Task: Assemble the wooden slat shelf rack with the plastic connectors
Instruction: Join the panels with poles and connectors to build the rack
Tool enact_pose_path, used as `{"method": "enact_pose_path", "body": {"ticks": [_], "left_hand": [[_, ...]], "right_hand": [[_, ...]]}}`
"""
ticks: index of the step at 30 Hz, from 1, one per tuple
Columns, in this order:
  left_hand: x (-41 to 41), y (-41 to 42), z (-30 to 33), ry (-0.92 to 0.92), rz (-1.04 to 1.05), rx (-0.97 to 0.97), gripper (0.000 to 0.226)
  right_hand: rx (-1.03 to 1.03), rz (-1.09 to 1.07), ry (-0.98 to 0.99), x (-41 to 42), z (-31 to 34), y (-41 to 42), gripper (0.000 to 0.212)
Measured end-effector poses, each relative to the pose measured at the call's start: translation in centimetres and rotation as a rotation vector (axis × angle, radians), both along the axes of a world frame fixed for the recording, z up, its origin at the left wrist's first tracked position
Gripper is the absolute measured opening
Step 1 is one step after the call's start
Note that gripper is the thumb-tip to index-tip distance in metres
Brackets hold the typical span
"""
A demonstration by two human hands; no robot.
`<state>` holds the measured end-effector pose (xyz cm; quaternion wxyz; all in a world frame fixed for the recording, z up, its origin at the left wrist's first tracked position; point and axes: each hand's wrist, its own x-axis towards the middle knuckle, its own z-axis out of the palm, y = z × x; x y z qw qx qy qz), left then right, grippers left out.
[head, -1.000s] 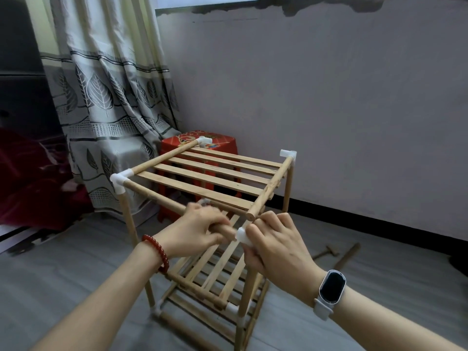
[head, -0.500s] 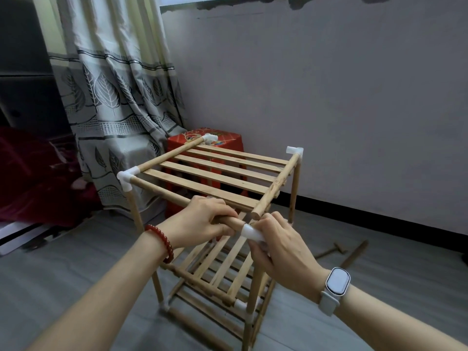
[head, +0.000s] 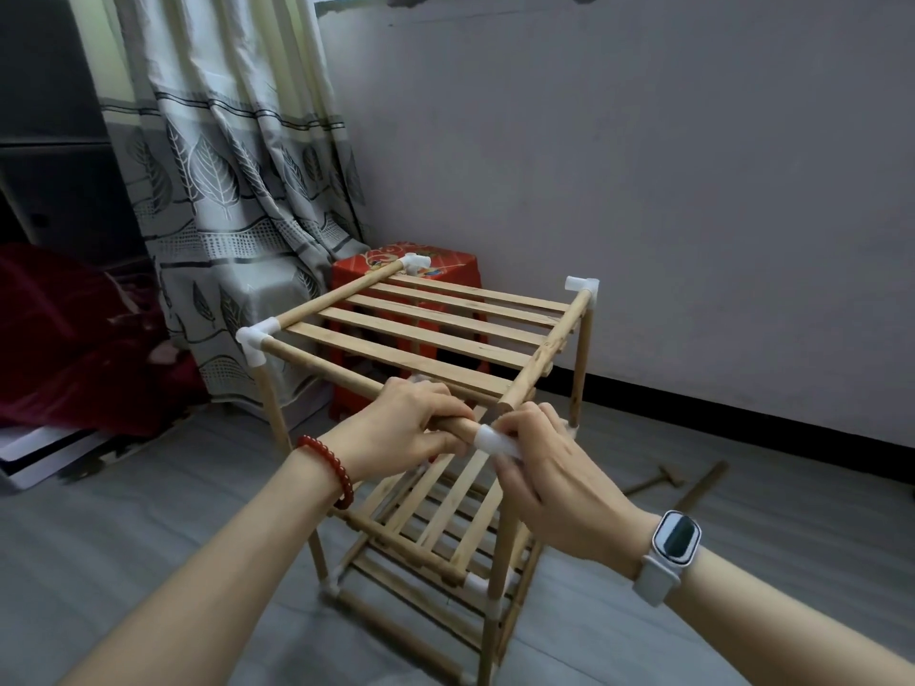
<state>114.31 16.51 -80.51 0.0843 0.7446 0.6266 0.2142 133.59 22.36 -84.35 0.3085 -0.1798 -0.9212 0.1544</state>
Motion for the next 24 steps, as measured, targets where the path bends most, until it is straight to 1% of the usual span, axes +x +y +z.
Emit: {"method": "enact_pose_path", "body": {"ticks": [1, 2, 4, 7, 9, 10, 12, 14, 16, 17, 19, 21, 23, 24], "left_hand": [[0.1, 0.0, 0.0, 0.016, 0.011, -0.001, 0.023], [0.2, -0.1, -0.1, 0.039, 0.018, 0.008, 0.022], [0.7, -0.3, -0.3, 0.086, 0.027, 0.049, 0.028], [1.8, -0.9, -0.8, 0.134, 0.055, 0.113, 0.056], [3.0, -1.1, -1.1, 0.179, 0.077, 0.159, 0.069], [3.7, -1.2, -1.2, 0.204, 0.097, 0.176, 0.073], [5.3, -1.1, -1.6, 0.229, 0.181, 0.225, 0.078], [6.8, -0.8, -2.2, 0.24, 0.285, 0.298, 0.079], [7.6, -0.2, -3.0, 0.231, 0.361, 0.423, 0.073], [7.7, 0.0, -3.3, 0.229, 0.383, 0.476, 0.068], [7.8, 0.4, -3.8, 0.223, 0.384, 0.547, 0.06], [7.6, 0.4, -4.1, 0.215, 0.356, 0.593, 0.055], [7.3, 0.3, -4.3, 0.228, 0.326, 0.625, 0.048], [7.3, 0.3, -4.4, 0.234, 0.319, 0.642, 0.042]], "right_hand": [[-0.111, 0.033, -0.013, 0.4, 0.3, 0.0, 0.022], [-0.211, 0.065, 0.015, 0.8, 0.5, -0.1, 0.021], [-0.335, 0.079, 0.188, 1.2, 0.7, -0.1, 0.017], [-0.488, 0.021, 0.439, 1.0, 0.7, 0.7, 0.012], [-0.543, -0.021, 0.528, 0.8, 1.0, 1.5, 0.014], [-0.548, -0.031, 0.536, 0.7, 1.1, 1.8, 0.016], [-0.502, -0.02, 0.507, 0.7, 1.6, 2.4, 0.027], [-0.402, -0.004, 0.423, 0.4, 2.3, 2.9, 0.028], [-0.32, 0.003, 0.288, -0.1, 2.8, 3.6, 0.031], [-0.321, 0.022, 0.219, -0.3, 3.0, 4.0, 0.032], [-0.338, 0.057, 0.076, -0.6, 3.4, 4.5, 0.031], [-0.221, 0.058, -0.069, -0.8, 4.0, 4.9, 0.033], [-0.116, 0.049, -0.163, -0.9, 4.5, 5.1, 0.043], [-0.098, 0.041, -0.192, -1.0, 4.7, 5.0, 0.043]]}}
